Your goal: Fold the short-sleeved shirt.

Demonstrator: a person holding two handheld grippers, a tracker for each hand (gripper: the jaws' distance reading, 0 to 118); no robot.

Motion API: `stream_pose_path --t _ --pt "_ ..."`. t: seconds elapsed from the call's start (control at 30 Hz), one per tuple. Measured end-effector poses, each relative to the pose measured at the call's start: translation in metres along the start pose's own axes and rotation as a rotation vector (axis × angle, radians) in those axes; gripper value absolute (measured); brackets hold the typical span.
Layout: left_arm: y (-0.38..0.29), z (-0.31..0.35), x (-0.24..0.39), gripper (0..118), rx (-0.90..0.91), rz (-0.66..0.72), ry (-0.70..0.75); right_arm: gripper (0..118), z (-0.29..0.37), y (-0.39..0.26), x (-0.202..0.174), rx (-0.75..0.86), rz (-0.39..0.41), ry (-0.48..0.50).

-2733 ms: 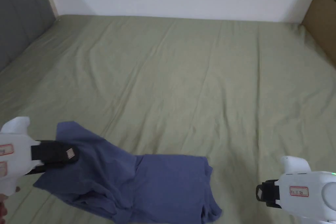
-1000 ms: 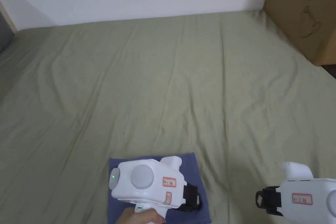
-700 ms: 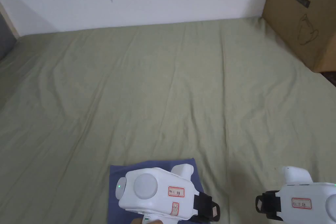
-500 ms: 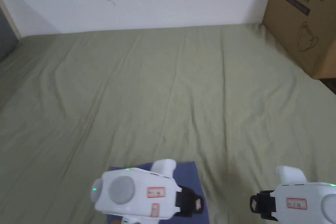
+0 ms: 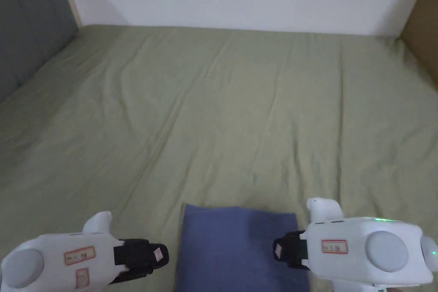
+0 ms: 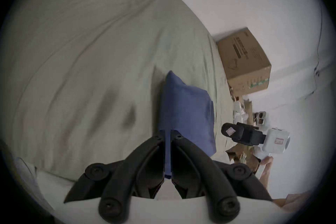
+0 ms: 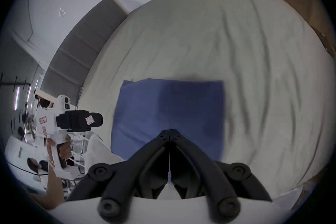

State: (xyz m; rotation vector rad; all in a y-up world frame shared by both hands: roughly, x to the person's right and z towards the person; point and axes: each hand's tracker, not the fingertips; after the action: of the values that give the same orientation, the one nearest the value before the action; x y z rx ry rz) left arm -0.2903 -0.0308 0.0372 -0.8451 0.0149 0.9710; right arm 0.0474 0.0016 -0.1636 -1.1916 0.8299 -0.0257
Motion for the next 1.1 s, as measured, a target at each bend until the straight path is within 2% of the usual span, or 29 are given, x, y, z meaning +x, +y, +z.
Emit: stream_pose_path --t 0.1,0.17,0.2,0.23,0.27,0.3,0.33,0.37,0.4,0.5,0.7,0.77,0.83,0.87,0.9,0.93,0.97,1.03,1.1 --pt "-0.002 -0.002 -0.015 6 0.010 0.070 -0.040 0 -0.026 0.006 -0.016 -0.020 0.073 -0.016" --pt "-0.002 -0.006 -0.020 6 0.002 0.081 -0.058 0 -0.056 0.004 -0.015 -0.090 0.127 -0.124" --pt "-0.004 -0.007 -0.018 9 0.003 0.080 -0.072 0 -0.069 -0.001 -0.013 -0.127 0.136 -0.194" --pt "-0.004 -0.009 -0.018 15 0.009 0.083 -0.095 0 -0.075 -0.007 -0.012 -0.120 0.105 -0.174" --pt "-0.004 -0.011 -0.018 29 0.009 0.090 -0.117 0 -0.069 -0.011 -0.010 -0.067 0.062 -0.128" --pt "-0.003 -0.014 -0.017 67 0.000 0.101 -0.132 0 -0.062 -0.010 -0.010 -0.052 0.055 -0.132" --pt "-0.002 -0.021 -0.017 97 -0.021 0.102 -0.156 0 -0.060 -0.008 -0.007 -0.057 0.048 -0.115" --pt "-0.001 -0.027 -0.016 115 -0.041 0.096 -0.180 0 -0.058 -0.008 -0.003 -0.064 0.035 -0.100" --pt "0.000 -0.032 -0.015 118 -0.050 0.090 -0.194 0 -0.057 -0.008 0.001 -0.073 0.017 -0.087" --pt "0.008 -0.050 -0.020 118 -0.069 0.118 -0.226 0 -0.057 -0.007 0.006 -0.073 -0.035 -0.064" --pt "0.012 -0.093 -0.025 118 -0.120 0.220 -0.423 0 -0.058 -0.008 -0.003 -0.073 0.022 -0.099" --pt "0.007 -0.099 -0.021 115 -0.151 0.242 -0.461 0 -0.058 -0.008 -0.003 -0.076 0.025 -0.103" --pt "0.007 -0.101 -0.020 90 -0.142 0.235 -0.451 0 -0.057 -0.007 -0.002 -0.079 0.019 -0.099" --pt "0.007 -0.102 -0.021 65 -0.141 0.228 -0.416 0 -0.057 -0.007 -0.001 -0.079 0.013 -0.097" --pt "0.007 -0.103 -0.022 27 -0.150 0.199 -0.346 0 -0.057 -0.007 -0.001 -0.078 0.004 -0.094" --pt "0.006 -0.104 -0.022 25 -0.163 0.164 -0.271 0 -0.056 -0.007 0.000 -0.076 -0.005 -0.090" --pt "0.005 -0.106 -0.025 25 -0.176 0.160 -0.264 0 -0.056 -0.008 0.001 -0.077 -0.013 -0.081" --pt "0.007 -0.102 -0.037 24 -0.173 0.223 -0.384 0 -0.054 -0.007 0.001 -0.077 -0.025 -0.079" --pt "0.012 -0.097 -0.026 24 -0.177 0.154 -0.335 0 -0.049 -0.005 -0.002 -0.081 -0.031 -0.074"
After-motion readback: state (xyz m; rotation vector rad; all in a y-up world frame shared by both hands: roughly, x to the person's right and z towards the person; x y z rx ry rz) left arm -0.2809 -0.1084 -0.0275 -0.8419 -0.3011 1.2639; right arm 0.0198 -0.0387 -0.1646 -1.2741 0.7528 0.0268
